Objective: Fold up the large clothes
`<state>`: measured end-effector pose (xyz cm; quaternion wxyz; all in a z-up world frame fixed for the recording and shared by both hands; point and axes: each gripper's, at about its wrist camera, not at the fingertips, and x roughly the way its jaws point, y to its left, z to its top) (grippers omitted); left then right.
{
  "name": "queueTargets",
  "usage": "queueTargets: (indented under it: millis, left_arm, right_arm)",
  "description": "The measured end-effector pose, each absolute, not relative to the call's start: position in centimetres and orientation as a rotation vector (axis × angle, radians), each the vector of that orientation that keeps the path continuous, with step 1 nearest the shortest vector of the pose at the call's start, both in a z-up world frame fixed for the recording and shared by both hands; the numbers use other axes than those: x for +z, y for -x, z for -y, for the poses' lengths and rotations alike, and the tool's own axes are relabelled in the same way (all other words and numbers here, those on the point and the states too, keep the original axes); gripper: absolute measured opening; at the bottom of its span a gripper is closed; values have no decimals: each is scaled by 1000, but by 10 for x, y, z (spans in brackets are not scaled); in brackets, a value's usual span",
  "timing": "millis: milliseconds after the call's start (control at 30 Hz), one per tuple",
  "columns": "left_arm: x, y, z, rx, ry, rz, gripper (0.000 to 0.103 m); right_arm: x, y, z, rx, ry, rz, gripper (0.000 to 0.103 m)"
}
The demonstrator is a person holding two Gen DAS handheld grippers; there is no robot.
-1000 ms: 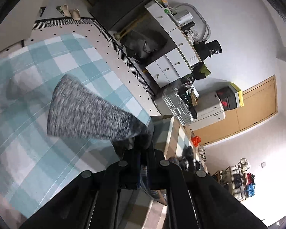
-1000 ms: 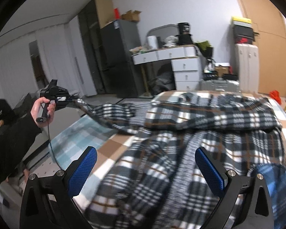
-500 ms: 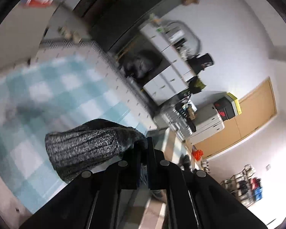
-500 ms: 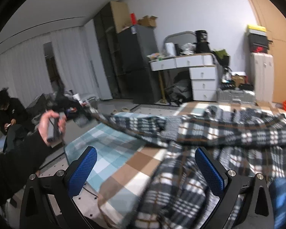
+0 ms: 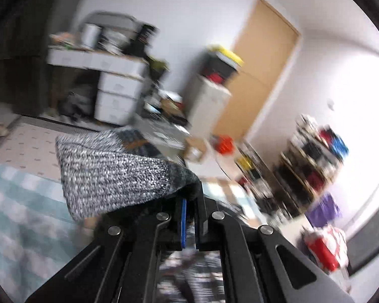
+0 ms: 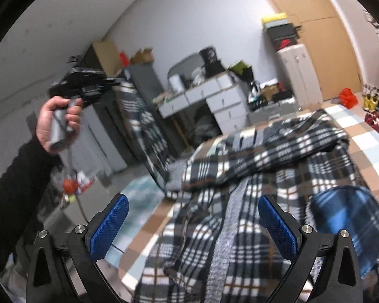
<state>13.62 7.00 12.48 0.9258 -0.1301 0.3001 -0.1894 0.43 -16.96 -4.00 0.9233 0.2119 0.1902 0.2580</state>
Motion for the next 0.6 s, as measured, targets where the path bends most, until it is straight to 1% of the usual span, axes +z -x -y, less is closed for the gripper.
queueTargets:
  millis: [100,200,333,367,467,500,567,600]
  left_arm:
    - [97,-168,-3,-445,173,-682,0]
    - [45,-205,57,-502,133,-800,0]
    - [-25,-238,122,-542,67,-944,0]
    - [-41,-244,134,-546,69,-981,0]
    - [-78,-250,167,-568,19,-1050,0]
    - [-92,-250,179,-560,-24,-1070,0]
    - [-101,-245,201,-525,-75,-1093,0]
    - [-105,-244,208,-515,-90,-1113,6]
  right_arm:
    - [-37,7,187,491,-468,-358,103]
    - [-31,19,201,443,-455,-331,103]
    - [-15,52,214,292,-310,-146,103]
    - [-10,60,221,300,-317,-100,103]
    - [-5,70,242,301,-389,-45,103]
    - [-5,70,248,302,-413,-40,103]
    - [-5,65,261,302,-471,-47,103]
    - [-5,63,265,302,-490,-55,103]
